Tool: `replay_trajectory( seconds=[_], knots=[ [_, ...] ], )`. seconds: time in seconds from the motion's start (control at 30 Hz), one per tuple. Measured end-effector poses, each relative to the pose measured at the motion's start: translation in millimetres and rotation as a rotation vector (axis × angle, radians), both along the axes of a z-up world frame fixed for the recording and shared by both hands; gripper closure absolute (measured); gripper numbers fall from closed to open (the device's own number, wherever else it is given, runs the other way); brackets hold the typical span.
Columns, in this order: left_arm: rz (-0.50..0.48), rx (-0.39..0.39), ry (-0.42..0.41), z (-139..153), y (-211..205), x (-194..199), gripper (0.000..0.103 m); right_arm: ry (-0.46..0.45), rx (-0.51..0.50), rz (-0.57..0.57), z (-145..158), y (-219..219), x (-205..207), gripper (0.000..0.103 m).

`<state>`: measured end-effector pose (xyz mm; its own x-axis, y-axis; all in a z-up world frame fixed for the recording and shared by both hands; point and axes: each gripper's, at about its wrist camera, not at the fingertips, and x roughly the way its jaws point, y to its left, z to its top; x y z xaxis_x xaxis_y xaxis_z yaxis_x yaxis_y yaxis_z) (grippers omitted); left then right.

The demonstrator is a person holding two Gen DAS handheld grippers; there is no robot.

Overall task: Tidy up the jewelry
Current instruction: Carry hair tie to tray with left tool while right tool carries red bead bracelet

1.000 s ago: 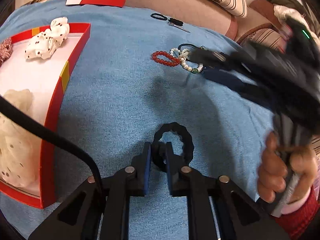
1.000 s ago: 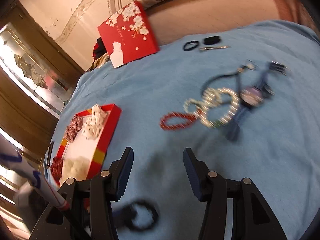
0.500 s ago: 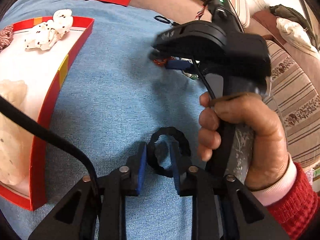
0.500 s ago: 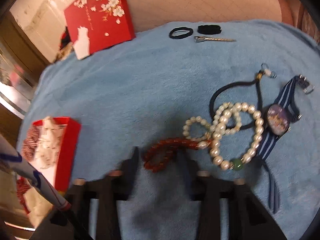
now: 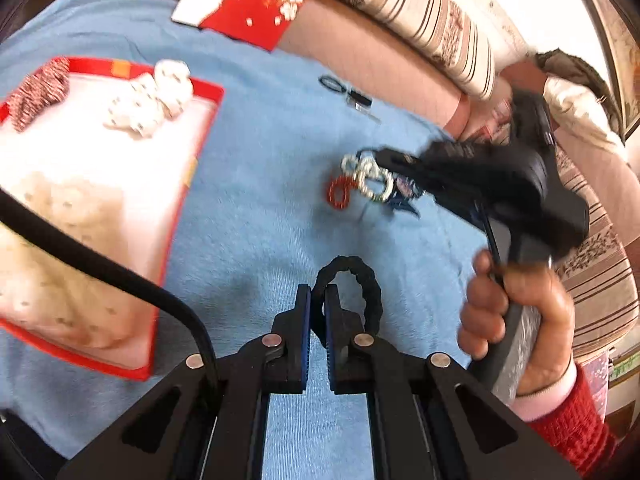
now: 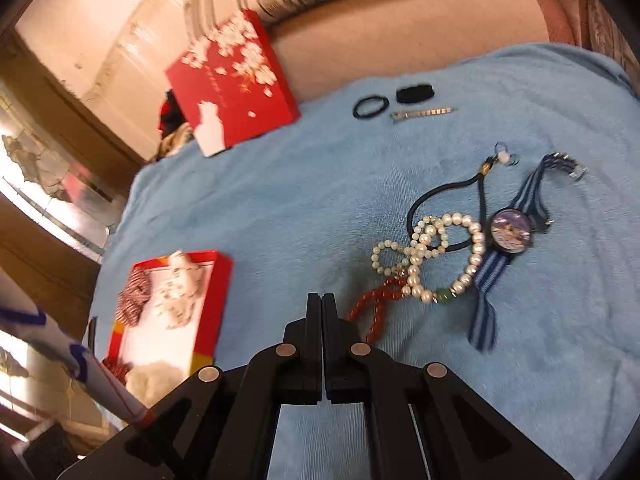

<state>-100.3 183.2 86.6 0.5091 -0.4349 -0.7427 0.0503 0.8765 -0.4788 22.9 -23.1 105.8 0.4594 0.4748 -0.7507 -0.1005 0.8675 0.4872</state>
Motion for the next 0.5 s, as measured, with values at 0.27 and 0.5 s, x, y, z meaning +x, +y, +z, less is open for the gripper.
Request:
replay_trajectory(
  seconds=[0.27,0.5],
  knots=[
    [0.077,0.005,-0.066,34.2,29.7,-21.0,0.097,-0.034,-0.119,0.093,3.6,16.6,-23.6,0.057],
    [0.082,0.050,-0.066,32.3,37.2,-24.6,0.097,-0.009,-0.224,0.083,-41.9,39.1,-0.6,0.055]
  ],
)
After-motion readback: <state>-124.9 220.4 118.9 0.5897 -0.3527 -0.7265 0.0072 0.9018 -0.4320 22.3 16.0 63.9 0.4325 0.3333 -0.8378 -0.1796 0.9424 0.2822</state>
